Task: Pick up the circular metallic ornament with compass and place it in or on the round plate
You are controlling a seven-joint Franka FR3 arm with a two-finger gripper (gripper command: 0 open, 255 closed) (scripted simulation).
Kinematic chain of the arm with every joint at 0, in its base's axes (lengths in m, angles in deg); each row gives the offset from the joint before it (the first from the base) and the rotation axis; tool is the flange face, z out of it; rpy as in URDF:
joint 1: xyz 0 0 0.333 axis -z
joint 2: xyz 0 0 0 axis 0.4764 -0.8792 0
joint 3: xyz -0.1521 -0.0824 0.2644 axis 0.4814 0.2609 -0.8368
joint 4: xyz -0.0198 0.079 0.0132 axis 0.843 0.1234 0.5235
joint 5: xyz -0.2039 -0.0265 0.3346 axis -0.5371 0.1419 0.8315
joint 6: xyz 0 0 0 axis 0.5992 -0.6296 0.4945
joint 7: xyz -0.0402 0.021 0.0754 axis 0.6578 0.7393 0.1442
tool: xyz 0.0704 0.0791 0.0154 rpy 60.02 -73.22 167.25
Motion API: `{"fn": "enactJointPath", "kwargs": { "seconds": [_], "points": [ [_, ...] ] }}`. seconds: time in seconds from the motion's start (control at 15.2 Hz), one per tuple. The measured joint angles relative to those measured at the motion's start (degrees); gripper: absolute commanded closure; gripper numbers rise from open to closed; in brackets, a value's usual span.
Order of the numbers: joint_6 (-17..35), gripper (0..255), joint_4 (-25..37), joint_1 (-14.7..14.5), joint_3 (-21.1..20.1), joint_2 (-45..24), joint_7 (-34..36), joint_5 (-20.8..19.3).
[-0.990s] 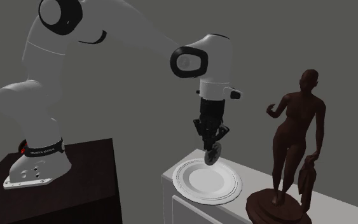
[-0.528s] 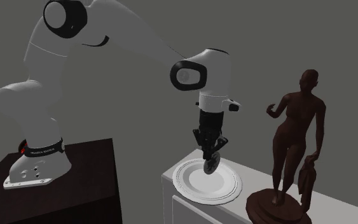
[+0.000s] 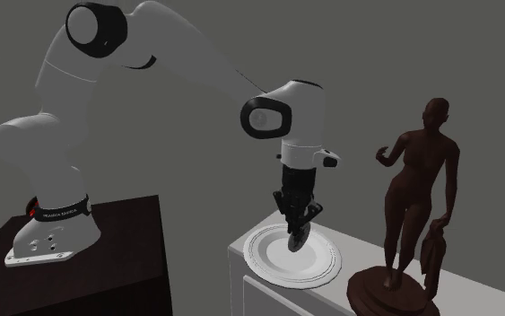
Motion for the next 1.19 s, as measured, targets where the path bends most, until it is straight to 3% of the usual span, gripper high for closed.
{"fn": "enactJointPath", "kwargs": {
  "seconds": [0.2,0.26,0.66,1.19],
  "points": [
    [-0.1,255,0.2,0.0,0.0,-0.1,0.0,0.0],
    [0.0,0,0.0,0.0,0.0,-0.1,-0.1,0.0],
    [0.0,0,-0.4,-0.1,-0.1,-0.3,0.0,0.0],
    [-5.7,0,2.1,-0.6,0.4,3.0,0.7,-1.0]
  ]
}}
